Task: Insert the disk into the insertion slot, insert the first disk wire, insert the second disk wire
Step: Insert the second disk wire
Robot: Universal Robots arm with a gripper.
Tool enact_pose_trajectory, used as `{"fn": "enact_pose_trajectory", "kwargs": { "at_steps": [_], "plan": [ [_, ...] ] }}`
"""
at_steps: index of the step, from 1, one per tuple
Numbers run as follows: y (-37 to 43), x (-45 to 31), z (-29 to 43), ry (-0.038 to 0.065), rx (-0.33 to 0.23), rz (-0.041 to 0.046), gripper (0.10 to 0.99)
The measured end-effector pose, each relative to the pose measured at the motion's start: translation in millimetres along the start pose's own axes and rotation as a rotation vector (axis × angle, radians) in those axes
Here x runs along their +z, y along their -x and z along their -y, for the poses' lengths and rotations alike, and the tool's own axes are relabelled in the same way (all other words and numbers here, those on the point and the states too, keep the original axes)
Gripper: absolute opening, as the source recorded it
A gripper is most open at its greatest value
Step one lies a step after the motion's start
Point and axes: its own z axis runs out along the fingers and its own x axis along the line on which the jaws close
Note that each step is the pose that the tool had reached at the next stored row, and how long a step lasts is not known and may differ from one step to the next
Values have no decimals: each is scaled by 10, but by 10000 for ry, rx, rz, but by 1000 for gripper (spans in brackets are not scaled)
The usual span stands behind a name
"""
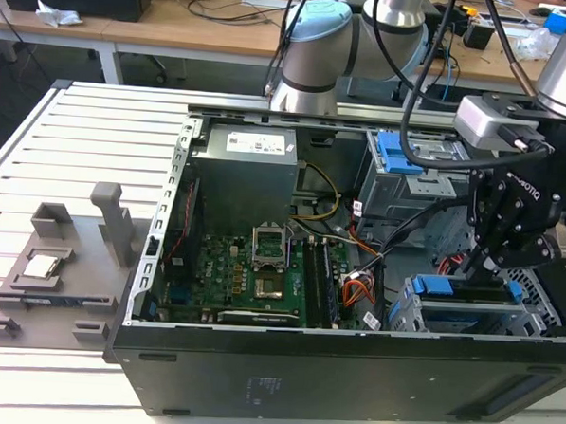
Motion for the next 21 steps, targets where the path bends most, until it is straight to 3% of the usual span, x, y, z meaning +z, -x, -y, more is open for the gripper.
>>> {"fn": "enact_pose_trajectory", "kwargs": {
  "at_steps": [6, 9, 13, 14, 15, 16, 17, 18, 19, 20, 21],
  "plan": [
    [-25, 30, 0, 0, 0, 5, 145],
    [-85, 48, -3, -5, -3, 88, 145],
    [-86, 51, -3, -7, -3, 91, 145],
    [-86, 51, -3, -6, -3, 92, 224],
    [-86, 51, -3, -6, -4, 93, 224],
    [-90, 21, -5, -6, -4, 97, 224],
    [-103, -81, -10, -6, -3, 93, 224],
    [-106, -121, -12, -7, -3, 90, 224],
    [-105, -120, -15, -7, -2, 99, 224],
    [-103, -119, -30, -11, -6, 159, 141],
    [-103, -120, -37, -11, -5, 158, 141]
  ]
}}
